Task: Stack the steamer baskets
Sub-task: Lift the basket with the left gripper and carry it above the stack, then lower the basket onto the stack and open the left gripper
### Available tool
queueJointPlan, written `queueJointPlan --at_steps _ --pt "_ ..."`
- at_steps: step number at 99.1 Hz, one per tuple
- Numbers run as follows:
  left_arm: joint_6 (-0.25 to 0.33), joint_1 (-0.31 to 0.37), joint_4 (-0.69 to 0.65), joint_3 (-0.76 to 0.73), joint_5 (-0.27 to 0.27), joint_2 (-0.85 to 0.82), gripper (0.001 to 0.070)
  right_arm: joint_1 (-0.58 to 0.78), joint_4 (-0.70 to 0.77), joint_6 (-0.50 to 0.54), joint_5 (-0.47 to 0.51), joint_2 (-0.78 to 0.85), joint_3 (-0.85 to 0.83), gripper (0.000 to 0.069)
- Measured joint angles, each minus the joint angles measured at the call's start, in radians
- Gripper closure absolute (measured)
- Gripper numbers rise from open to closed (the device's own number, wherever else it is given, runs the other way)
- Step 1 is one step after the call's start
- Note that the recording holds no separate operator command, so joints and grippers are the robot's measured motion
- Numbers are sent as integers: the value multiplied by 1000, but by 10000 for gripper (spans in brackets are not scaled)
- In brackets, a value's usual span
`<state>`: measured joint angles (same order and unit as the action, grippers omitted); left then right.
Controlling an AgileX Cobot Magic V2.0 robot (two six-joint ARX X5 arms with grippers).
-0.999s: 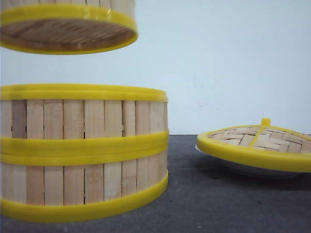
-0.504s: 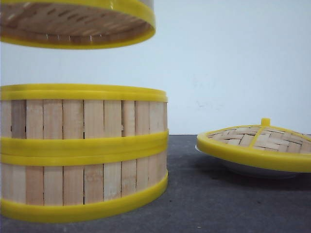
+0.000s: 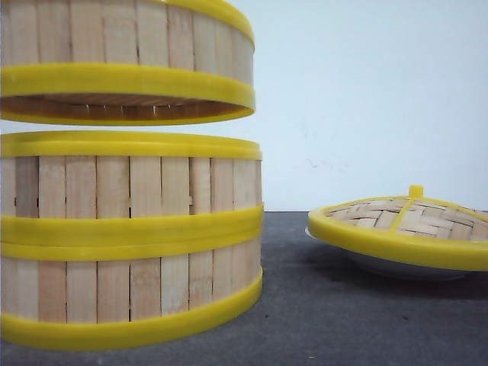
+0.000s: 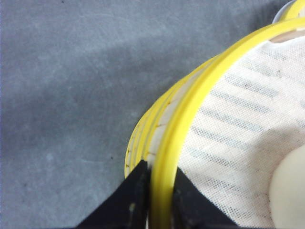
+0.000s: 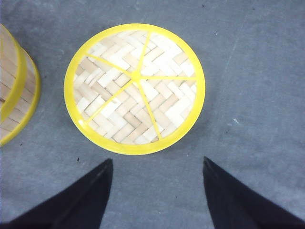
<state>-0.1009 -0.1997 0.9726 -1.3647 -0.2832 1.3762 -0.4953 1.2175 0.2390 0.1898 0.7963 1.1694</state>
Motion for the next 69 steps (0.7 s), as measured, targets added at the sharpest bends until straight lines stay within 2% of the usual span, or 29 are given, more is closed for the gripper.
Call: queueJointPlan --at_steps 47,69 --pt "1 -26 -11 0 1 50 682 0 -2 0 0 0 0 326" --pt "5 -34 -13 0 44 50 682 0 -2 0 0 0 0 326"
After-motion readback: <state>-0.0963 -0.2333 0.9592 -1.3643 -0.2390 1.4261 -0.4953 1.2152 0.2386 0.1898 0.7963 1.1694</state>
